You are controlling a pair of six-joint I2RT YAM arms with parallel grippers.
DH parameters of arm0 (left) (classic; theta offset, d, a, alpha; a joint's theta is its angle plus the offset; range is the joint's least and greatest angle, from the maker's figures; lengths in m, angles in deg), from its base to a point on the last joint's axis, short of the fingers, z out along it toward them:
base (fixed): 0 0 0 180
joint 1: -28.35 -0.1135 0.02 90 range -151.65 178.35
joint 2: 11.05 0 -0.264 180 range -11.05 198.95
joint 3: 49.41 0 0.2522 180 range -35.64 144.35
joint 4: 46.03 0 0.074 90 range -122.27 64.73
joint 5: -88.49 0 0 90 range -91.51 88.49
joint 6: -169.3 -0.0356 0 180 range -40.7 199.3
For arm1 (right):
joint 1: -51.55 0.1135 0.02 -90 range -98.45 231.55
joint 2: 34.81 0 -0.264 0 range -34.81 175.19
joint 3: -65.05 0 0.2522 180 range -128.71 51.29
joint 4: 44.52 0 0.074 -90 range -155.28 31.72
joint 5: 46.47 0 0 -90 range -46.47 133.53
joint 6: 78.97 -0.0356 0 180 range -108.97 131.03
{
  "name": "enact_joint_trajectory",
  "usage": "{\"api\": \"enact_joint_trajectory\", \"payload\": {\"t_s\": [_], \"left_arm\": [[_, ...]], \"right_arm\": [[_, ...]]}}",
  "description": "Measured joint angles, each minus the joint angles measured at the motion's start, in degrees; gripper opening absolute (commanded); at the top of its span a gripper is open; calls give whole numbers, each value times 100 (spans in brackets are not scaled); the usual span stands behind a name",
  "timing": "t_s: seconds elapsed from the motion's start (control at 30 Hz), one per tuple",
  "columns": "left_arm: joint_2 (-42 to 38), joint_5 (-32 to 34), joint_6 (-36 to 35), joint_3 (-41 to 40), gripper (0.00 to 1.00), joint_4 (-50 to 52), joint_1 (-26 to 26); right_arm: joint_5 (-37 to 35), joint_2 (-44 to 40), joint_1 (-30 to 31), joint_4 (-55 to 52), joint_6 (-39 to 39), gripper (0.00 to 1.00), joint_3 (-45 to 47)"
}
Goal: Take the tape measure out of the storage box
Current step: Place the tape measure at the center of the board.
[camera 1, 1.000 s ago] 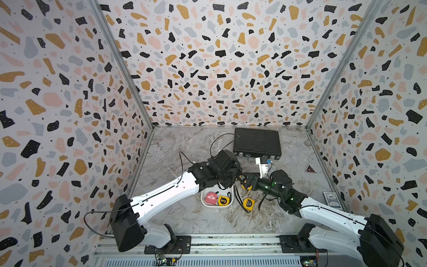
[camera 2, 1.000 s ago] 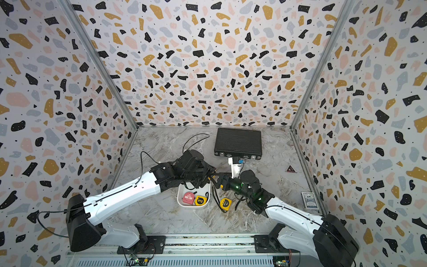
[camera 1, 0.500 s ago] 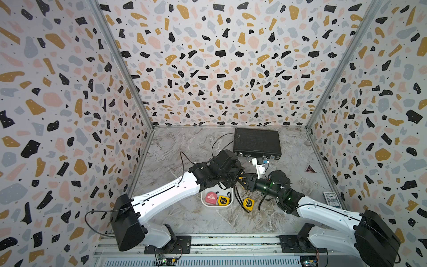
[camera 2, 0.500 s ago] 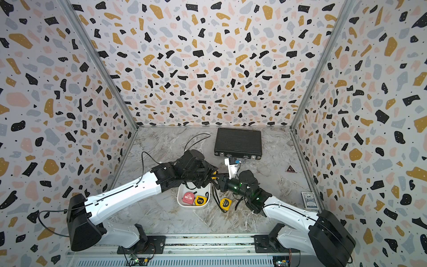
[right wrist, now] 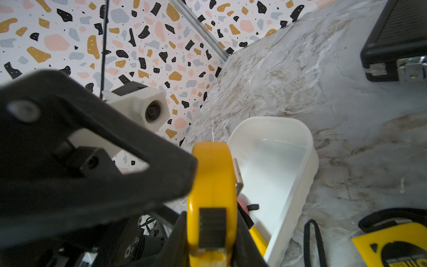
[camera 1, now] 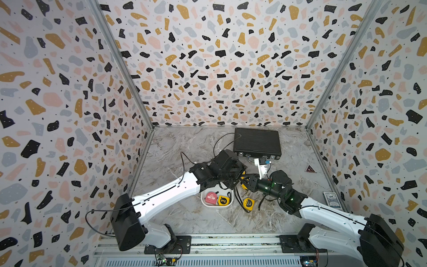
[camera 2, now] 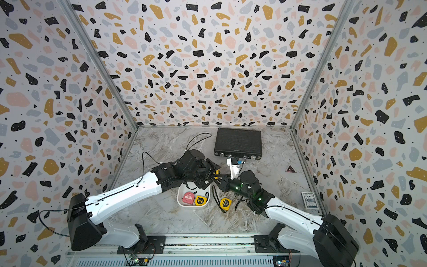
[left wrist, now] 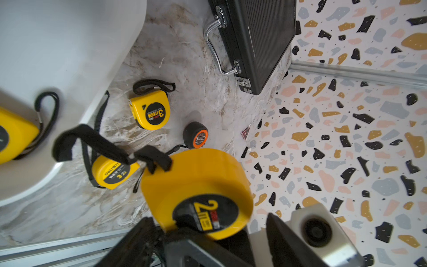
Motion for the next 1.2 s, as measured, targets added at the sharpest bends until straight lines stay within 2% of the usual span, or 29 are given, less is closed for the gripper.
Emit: {"api": "enact_joint_trajectory", "payload": {"t_s": [0.2,0.47,0.8,1.0,1.2], "left_arm": [[-15,203,-608,214,100,466,-96],[-177,391,-1803,297,100,1147,-584],[-376,457,-2538,-199,100,1416,-732],[-376,518,-2756,-221,100,1445,-756],[-387,586,-2883,-321,100,1482,-772]], "right_arm": [[216,-601,-516,-1023,-186,8,0],[713,-1679,-1261,-2806,-481,7,162],[1069,-3193,-2048,-5084,-966,6,728],[1108,-3329,-2225,-5698,-1252,7,1097],[1191,-3018,-2494,-5794,-1303,10,1233]]}}
